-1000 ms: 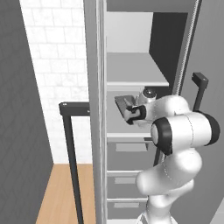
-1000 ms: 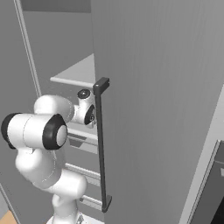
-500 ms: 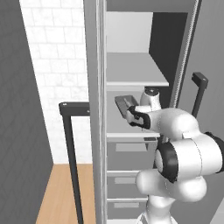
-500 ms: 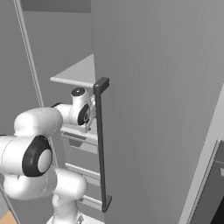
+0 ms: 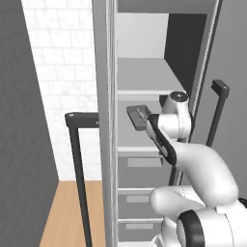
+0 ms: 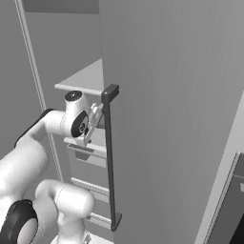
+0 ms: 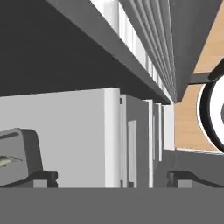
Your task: Take the meat container that has the fish and place it on the second highest rack of the freezer. Then take the vegetable container that has the corn and bell pepper and place it on the highest rack of the freezer.
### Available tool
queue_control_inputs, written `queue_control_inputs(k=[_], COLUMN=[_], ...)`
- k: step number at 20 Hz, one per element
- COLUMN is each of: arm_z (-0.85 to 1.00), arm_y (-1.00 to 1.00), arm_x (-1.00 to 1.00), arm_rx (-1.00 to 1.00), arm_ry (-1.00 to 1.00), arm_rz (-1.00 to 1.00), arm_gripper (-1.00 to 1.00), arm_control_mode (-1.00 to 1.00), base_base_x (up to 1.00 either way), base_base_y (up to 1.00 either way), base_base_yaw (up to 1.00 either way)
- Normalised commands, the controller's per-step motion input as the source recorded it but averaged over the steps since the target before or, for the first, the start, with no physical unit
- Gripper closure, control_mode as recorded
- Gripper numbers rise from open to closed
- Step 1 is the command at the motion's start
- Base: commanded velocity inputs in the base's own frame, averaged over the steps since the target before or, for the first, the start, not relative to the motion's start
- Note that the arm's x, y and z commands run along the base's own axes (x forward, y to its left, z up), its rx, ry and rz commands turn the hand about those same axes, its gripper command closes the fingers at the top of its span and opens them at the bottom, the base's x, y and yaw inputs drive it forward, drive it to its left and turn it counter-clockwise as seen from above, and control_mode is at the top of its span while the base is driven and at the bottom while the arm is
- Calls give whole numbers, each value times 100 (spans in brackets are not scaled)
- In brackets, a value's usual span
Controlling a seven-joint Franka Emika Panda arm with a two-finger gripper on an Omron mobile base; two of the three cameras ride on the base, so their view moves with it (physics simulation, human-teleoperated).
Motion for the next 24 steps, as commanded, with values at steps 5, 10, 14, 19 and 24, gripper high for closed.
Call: queue_control_inputs(k=[5, 10, 14, 19, 24], arm_z=[81, 84, 63, 63, 35], arm_y=[2, 0, 0, 0, -14], arm_x=[-42, -12, -48, -60, -60], arm_rx=[0, 0, 0, 0, 0], arm_ry=[-5, 0, 0, 0, 0], arm_rz=[0, 3, 9, 2, 0], arm_gripper=[-100, -100, -100, -100, -100], arm_control_mode=[-100, -100, -100, -100, -100], base_base_x=[0, 0, 0, 0, 0], base_base_y=[0, 0, 0, 0, 0], base_base_yaw=[0, 0, 0, 0, 0])
